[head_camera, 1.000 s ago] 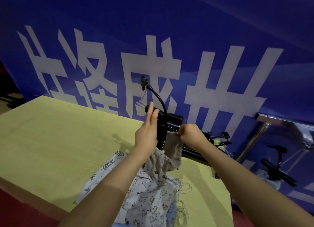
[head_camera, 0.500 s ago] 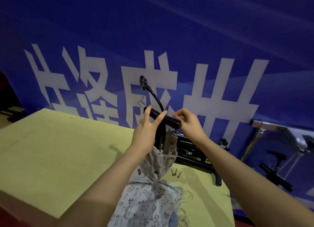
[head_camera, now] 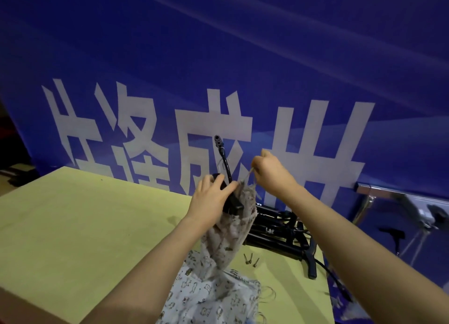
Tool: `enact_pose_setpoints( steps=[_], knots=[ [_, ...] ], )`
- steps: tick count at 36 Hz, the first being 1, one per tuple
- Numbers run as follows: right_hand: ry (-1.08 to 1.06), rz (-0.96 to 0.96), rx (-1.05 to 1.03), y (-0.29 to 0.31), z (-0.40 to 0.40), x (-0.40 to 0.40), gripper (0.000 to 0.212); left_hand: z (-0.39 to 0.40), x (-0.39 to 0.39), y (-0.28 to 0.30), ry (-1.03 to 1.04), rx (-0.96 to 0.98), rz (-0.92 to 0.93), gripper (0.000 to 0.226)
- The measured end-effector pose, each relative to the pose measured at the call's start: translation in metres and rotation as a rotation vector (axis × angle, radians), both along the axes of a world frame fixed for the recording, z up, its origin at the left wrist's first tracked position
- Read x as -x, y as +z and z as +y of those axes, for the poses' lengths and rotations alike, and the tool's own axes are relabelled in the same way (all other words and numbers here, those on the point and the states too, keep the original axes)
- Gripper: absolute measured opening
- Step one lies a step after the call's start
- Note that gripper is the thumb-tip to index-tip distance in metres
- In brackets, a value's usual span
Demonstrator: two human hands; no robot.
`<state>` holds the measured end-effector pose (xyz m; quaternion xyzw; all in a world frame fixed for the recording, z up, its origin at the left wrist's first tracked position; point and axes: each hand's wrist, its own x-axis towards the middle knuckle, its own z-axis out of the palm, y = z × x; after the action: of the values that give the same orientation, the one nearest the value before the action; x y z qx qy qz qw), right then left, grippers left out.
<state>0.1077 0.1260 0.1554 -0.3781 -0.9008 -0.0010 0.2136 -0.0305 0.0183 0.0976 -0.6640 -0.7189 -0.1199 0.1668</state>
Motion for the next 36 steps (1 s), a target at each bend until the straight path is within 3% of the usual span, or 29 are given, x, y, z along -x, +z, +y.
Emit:
enact_pose_setpoints(
  steps=[4,11,15,20,29,36],
  knots=[
    [-0.01,0.177,0.101,-0.008,0.002,0.001,0.014,0.005,0.005,0.0,-0.045,-0.019,-0.098,0.054],
    [0.033,0.721,0.675,0.001,-0.009,-0.003,0.019,0.005,0.006,0.009,-0.136,-0.03,-0.283,0.046],
    [0.035,0.85,0.596,0.006,-0.014,0.001,0.009,0.011,-0.003,0.01,-0.008,-0.116,-0.259,0.043],
    [0.089,0.913,0.435,0.014,-0.018,0.013,0.005,0.016,-0.018,0.014,0.129,0.056,-0.33,0.05],
    [0.165,1.121,0.208,0.058,-0.033,0.017,0.024,0.014,-0.022,0.029,0.199,0.106,-0.264,0.067],
    [0.11,1.16,0.149,0.078,-0.037,0.014,0.043,0.01,-0.033,0.055,0.204,0.037,-0.224,0.061]
  ],
)
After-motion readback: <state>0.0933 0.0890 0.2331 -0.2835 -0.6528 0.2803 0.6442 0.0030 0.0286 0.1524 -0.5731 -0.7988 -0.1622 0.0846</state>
